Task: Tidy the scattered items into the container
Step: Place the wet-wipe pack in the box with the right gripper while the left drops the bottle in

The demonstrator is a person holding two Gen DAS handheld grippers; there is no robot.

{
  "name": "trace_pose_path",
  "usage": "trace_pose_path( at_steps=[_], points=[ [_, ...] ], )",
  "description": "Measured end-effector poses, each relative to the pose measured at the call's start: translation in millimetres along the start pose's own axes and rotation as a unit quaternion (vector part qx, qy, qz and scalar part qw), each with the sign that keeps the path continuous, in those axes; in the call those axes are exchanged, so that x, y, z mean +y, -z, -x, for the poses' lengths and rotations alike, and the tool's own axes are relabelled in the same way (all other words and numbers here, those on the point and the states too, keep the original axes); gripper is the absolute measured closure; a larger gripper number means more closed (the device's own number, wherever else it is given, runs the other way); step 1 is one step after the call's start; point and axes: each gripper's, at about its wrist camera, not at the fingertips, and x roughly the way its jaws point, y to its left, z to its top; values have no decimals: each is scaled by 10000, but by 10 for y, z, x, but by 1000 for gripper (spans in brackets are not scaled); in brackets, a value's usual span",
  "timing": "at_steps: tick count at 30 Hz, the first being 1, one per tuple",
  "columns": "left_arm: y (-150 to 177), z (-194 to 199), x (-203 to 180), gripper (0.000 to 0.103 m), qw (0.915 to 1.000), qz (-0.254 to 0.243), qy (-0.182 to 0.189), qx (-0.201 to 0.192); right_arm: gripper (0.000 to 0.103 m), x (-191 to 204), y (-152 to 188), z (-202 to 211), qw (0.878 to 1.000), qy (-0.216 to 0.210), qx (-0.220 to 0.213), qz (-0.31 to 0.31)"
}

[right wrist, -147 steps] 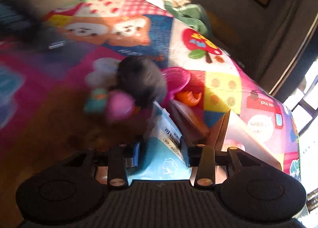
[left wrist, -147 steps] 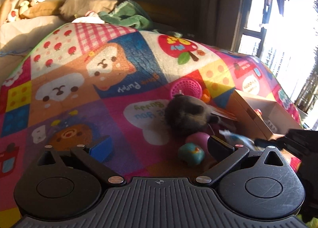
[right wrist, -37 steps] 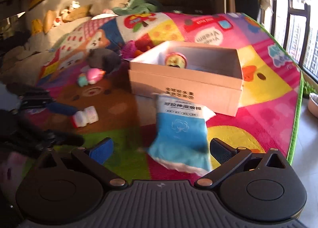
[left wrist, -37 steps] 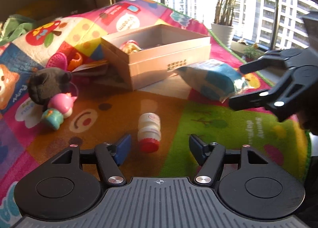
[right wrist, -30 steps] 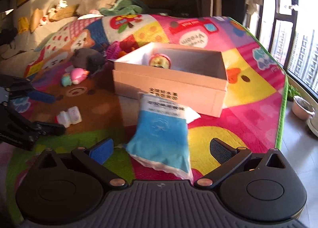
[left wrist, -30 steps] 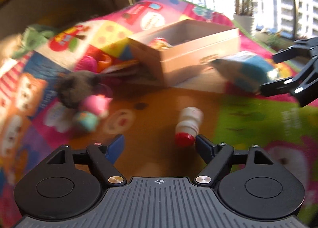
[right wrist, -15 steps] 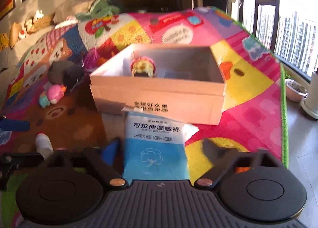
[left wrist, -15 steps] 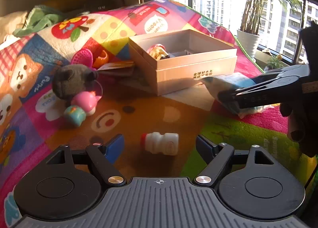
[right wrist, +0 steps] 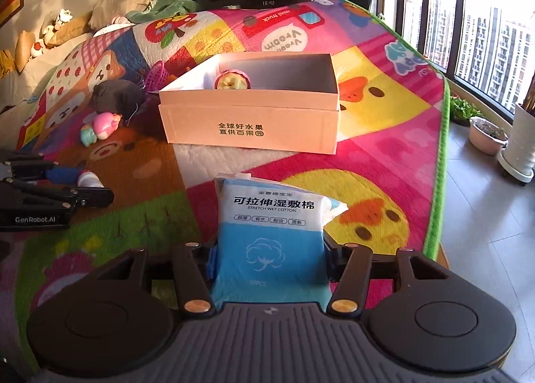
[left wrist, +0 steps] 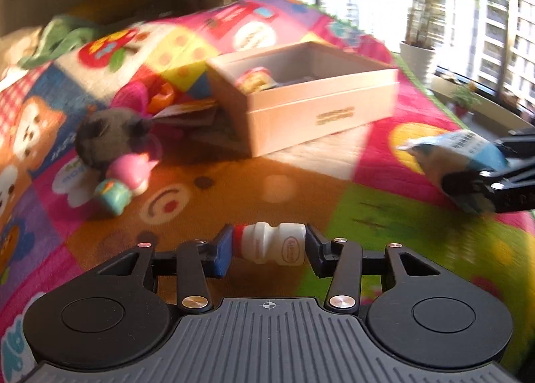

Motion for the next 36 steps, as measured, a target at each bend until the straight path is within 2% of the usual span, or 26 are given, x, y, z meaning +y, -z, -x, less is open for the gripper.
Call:
trace_pose_path(
  at_steps=[6,11,15,20,27,29,31,32,33,34,36],
  points=[
    [-17,362,-352,53,9963,-758,347,-189,49,104,25,335,9991,-26,-256,350],
    [-189,552,-463,53,9920,-1054,354,-596,49,137,-110,532,9973,-61,-616,384],
    [-481,575,-370,53,9909,-902,196,-977,49,99,-303,618,9955,-77,-887,321],
    [-910,400,-180,53,9899,-590,181,-1279,49,13,-680,593,9905,36,-1333,332],
    [-1525,-237,29,53,9850,-236,367,-1670,49,-281,-1493,65,9876,-288,-1514,-289],
    [-1596,-482,124,47,9861,-89,645,-1531,48,-327,-1686,-228,9886,-356,-1403,-407],
    [-1543,-621,211,26,9884,50,713,-1339,33,-361,-1801,-545,9913,-536,-1100,-489],
    [-1466,-623,252,21,9887,37,687,-1330,26,-378,-1814,-663,9922,-522,-977,-576],
    [-1365,-598,306,8,9888,12,639,-1347,26,-393,-1800,-726,9923,-507,-934,-630],
    [-1249,-561,358,3,9895,22,546,-1340,26,-408,-1769,-754,9922,-540,-945,-611],
    [-1043,-516,476,1,9938,169,255,-1070,26,-432,-1724,-756,9918,-426,-1058,-578]
  ],
)
